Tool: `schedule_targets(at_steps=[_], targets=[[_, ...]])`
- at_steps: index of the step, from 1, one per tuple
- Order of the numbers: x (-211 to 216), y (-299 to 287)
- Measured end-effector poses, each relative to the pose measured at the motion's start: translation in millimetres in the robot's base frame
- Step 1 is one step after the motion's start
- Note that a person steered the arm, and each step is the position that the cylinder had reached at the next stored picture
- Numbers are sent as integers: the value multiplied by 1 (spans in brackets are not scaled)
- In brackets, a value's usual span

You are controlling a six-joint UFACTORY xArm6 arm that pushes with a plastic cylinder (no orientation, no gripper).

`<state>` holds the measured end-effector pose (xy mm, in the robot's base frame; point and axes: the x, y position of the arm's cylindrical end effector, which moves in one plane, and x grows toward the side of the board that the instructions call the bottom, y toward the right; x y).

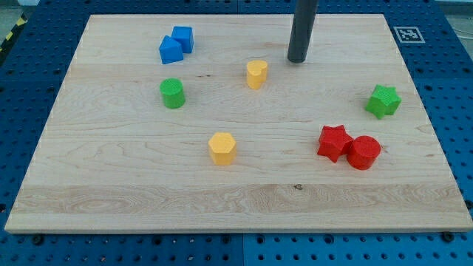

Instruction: Push the yellow heart to the center of the board

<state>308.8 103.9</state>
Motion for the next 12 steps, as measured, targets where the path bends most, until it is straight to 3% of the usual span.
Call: schedule_targets(at_steps=[4,8,12], targets=[[-13,-67],[56,-75],[72,-75]])
